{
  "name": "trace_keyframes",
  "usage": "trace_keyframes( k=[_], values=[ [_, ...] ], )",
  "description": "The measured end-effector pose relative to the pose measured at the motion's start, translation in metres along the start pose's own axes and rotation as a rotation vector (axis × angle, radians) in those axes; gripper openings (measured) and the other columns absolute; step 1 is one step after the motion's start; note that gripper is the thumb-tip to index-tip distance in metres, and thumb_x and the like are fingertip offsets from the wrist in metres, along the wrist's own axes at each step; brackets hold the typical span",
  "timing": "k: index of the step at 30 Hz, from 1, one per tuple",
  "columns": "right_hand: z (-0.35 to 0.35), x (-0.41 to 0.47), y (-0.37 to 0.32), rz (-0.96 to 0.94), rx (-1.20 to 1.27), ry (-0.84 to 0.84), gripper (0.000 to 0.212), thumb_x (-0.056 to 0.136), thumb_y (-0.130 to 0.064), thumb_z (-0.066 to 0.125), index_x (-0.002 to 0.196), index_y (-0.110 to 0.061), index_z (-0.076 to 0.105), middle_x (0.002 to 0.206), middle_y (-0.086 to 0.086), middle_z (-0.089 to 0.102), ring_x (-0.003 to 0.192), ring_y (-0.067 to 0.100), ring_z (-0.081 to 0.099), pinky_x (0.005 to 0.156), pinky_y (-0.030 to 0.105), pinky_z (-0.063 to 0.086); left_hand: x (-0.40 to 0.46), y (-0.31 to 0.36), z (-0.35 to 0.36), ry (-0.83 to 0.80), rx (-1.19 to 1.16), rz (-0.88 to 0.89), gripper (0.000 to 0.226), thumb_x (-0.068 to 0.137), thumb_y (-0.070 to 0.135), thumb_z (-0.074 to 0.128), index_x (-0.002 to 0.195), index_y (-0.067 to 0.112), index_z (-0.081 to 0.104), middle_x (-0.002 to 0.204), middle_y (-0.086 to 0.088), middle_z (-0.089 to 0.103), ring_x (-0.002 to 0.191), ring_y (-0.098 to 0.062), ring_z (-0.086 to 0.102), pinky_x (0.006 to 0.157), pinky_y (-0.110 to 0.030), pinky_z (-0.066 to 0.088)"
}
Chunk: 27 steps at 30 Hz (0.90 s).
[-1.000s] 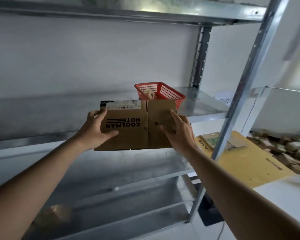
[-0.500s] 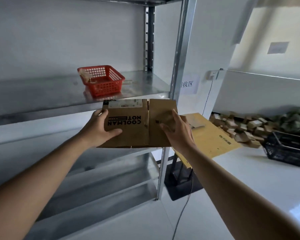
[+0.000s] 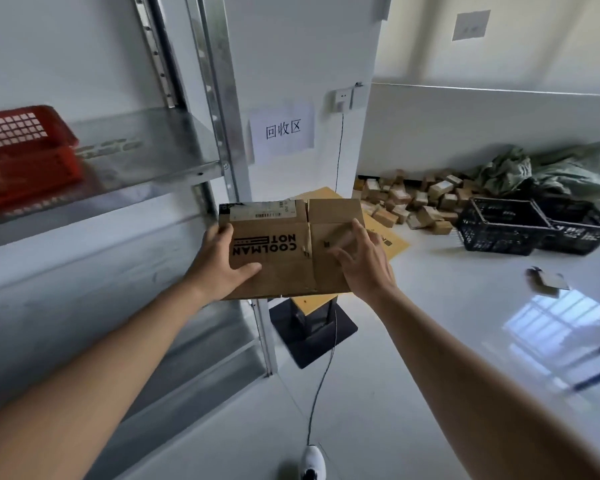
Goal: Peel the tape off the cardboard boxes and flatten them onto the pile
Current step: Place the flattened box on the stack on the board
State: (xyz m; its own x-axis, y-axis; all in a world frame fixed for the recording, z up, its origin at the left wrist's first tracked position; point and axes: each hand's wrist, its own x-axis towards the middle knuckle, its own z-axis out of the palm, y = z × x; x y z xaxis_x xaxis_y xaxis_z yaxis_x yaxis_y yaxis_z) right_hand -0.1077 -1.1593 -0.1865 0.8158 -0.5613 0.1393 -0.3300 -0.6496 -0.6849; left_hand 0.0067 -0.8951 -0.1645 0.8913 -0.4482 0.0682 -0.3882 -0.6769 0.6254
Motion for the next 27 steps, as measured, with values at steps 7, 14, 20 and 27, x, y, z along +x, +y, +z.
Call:
trace_keyframes(
  k=[7,14,20,27],
  values=[
    [-0.012,0.088,0.075,0.127,-0.076,0.008,0.074,0.101,-0.045,0.061,0.163,-0.034,0.021,0.159,0.002,0.032,0.134,0.028,0.049,0.093,0.041,0.047,0.091,0.035,0.097,-0.081,-0.017,-0.007,0.104,0.09,0.044,0.077,0.165,0.008,0.015,0.172,-0.012,0.001,0.16,-0.024,0.003,0.127,-0.04,0.014],
    [-0.019,0.172,0.124,0.179,-0.099,-0.007,0.071,0.103,-0.043,0.058,0.162,-0.035,0.02,0.163,-0.002,0.026,0.135,0.028,0.05,0.097,0.046,0.05,0.183,0.059,0.153,-0.189,0.021,-0.063,0.104,0.092,0.05,0.074,0.166,0.016,0.011,0.173,-0.008,-0.007,0.16,-0.025,0.0,0.125,-0.041,0.018],
    [-0.006,0.249,0.158,0.171,-0.083,-0.104,0.073,0.103,-0.043,0.058,0.163,-0.032,0.019,0.164,0.0,0.025,0.139,0.026,0.046,0.095,0.044,0.05,0.249,0.069,0.188,-0.236,0.079,-0.163,0.102,0.094,0.048,0.072,0.166,0.016,0.008,0.173,-0.008,-0.011,0.16,-0.026,-0.002,0.126,-0.048,0.017],
    [0.017,0.355,0.19,0.063,-0.081,-0.264,0.075,0.102,-0.038,0.062,0.163,-0.029,0.02,0.165,0.0,0.024,0.132,0.023,0.052,0.088,0.034,0.049,0.321,0.072,0.232,-0.159,0.085,-0.331,0.103,0.092,0.046,0.075,0.166,0.016,0.01,0.173,-0.008,-0.009,0.159,-0.031,0.006,0.125,-0.049,0.02]
  ],
)
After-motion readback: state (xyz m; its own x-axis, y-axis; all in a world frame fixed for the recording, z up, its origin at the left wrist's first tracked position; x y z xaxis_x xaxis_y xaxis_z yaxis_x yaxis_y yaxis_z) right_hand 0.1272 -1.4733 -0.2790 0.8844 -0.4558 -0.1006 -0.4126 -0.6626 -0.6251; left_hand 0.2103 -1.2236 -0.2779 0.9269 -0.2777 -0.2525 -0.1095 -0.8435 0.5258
